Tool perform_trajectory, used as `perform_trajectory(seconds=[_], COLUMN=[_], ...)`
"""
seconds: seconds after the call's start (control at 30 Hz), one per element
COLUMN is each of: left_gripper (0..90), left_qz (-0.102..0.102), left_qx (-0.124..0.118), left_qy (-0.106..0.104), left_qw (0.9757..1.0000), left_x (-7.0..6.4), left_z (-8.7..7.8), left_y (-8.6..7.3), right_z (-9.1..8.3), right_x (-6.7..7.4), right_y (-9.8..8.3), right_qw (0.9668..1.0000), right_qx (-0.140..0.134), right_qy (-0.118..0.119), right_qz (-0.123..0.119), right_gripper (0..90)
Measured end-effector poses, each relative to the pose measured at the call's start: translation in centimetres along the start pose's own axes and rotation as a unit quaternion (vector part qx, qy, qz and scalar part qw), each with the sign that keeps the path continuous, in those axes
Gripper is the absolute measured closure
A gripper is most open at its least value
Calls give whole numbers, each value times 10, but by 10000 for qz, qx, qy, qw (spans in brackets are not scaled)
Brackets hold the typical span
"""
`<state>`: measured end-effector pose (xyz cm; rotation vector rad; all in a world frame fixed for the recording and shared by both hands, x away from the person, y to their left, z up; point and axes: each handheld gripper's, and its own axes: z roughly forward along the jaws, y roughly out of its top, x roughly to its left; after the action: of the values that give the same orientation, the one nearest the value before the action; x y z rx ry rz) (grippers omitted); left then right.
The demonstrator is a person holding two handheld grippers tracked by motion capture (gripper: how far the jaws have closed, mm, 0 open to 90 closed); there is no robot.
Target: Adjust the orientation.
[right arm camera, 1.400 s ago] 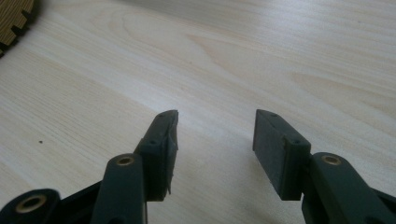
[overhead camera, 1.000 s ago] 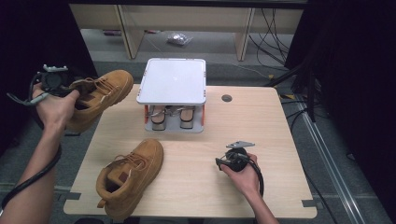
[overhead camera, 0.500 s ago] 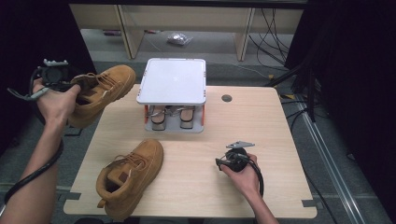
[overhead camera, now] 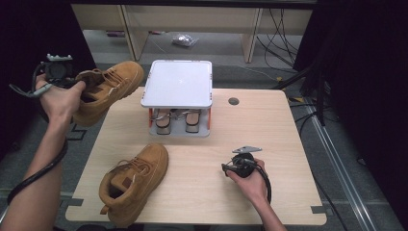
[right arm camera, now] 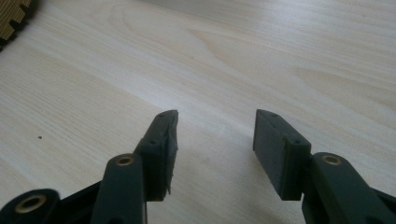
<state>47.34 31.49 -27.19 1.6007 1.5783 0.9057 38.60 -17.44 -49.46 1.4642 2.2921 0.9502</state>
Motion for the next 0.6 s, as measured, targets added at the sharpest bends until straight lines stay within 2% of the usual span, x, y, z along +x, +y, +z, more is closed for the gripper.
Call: perform_trajectory(seconds=[0.2,0.27,0.37,0.4,0.53,0.6], left_gripper=[833,833,832,832,832,832], left_qz=[-1,0,2,7,-46,-43], left_qx=[-76,-97,-100,-102,-99,-104], left_qy=[-83,-140,-174,-197,-273,-286], left_qw=[9999,9999,9998,9998,9996,9995], left_x=[-8,-12,-15,-17,-23,-25], left_z=[-2,-2,-1,-1,2,3], left_y=[8,12,13,14,18,18], right_z=[-1,0,0,-1,-1,0], right_x=[0,-2,-3,-1,-2,-3], right_y=[0,0,-1,-1,-2,-2], right_qw=[10000,10000,10000,10000,10000,10000], right_qx=[7,-46,-50,10,4,-69], right_qy=[24,1,15,-1,-1,-7], right_qz=[55,-63,-48,43,48,-33], right_gripper=[505,504,504,504,504,504])
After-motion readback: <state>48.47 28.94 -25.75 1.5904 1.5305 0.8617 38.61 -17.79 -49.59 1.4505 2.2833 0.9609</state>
